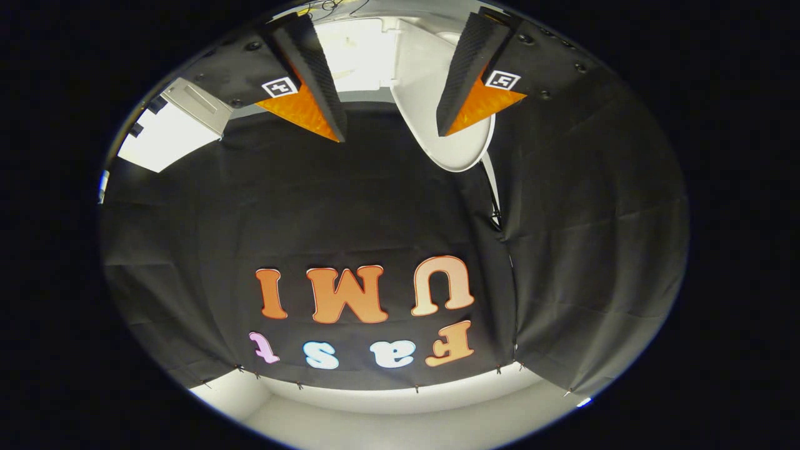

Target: Open the toilet lid.

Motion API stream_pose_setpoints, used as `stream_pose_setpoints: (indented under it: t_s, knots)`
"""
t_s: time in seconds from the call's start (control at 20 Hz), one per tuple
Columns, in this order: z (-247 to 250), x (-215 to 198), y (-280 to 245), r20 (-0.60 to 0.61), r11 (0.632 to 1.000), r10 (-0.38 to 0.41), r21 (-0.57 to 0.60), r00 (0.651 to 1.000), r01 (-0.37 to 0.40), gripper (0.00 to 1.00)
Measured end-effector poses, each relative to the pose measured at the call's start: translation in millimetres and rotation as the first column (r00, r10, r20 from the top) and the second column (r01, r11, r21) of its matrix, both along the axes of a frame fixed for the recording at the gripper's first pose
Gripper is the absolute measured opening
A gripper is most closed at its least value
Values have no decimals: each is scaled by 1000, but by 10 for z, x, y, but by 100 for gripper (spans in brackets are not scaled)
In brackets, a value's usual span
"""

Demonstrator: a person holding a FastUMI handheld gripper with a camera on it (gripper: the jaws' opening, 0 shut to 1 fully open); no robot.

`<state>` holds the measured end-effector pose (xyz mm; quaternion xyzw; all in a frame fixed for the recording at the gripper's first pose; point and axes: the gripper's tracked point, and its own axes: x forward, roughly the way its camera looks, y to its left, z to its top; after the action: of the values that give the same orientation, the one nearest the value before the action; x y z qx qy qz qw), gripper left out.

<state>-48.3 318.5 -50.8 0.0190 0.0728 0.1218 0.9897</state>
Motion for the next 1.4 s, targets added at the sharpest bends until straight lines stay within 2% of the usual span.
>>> stream_pose_setpoints:
  t_s: [0.35,1.4]
  knots:
    - [19,24,-90,-4,999,-16,36,1000,16,93]
    - [59,67,-179,12,998,-43,37,999,43,93]
